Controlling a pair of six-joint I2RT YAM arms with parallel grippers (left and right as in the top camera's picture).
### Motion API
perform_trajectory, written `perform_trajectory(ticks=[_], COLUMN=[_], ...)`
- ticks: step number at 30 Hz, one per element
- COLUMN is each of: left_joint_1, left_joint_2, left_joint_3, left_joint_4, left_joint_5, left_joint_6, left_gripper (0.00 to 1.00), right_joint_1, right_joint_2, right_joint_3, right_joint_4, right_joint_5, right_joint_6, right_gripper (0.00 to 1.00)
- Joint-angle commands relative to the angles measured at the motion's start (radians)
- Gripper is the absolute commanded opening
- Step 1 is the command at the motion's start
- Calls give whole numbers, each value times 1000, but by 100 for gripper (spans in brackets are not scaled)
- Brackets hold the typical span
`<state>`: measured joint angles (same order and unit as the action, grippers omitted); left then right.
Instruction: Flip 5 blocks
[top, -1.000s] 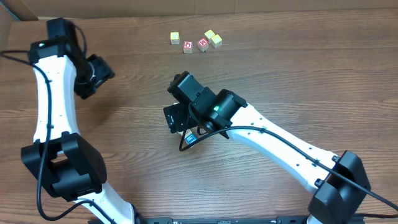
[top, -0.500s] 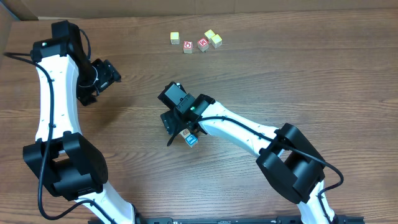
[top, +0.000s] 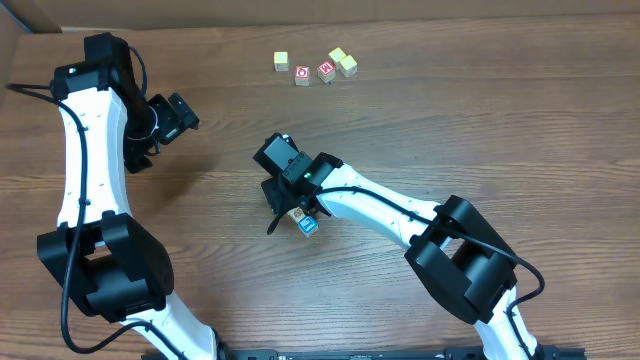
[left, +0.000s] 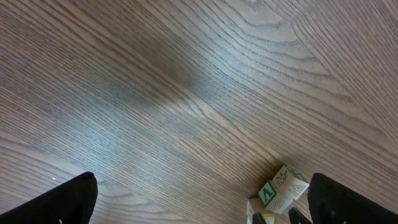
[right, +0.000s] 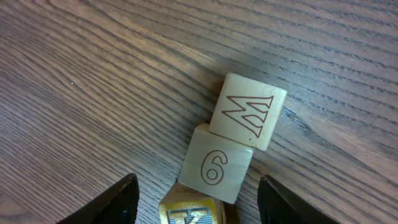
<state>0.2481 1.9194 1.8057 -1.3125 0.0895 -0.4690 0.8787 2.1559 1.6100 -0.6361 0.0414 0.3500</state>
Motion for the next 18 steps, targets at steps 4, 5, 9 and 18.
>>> perform_trajectory(ticks=[4, 5, 9, 18], left_joint_1=[-9, -9, -9, -9], left_joint_2=[-16, -16, -16, -16], left_joint_3=[9, 9, 9, 9], left_joint_4=[8, 8, 8, 8], left_joint_5=[-12, -12, -12, -12], left_joint_6=[1, 1, 1, 1], left_gripper=[100, 100, 100, 100], right_joint_1=[4, 4, 4, 4], right_joint_2=[14, 14, 14, 14], right_joint_3=[12, 12, 12, -16], right_joint_4=[9, 10, 16, 41], right_joint_5=[10, 10, 10, 10], right_joint_6=[17, 17, 17, 17], right_gripper=[62, 61, 61, 61])
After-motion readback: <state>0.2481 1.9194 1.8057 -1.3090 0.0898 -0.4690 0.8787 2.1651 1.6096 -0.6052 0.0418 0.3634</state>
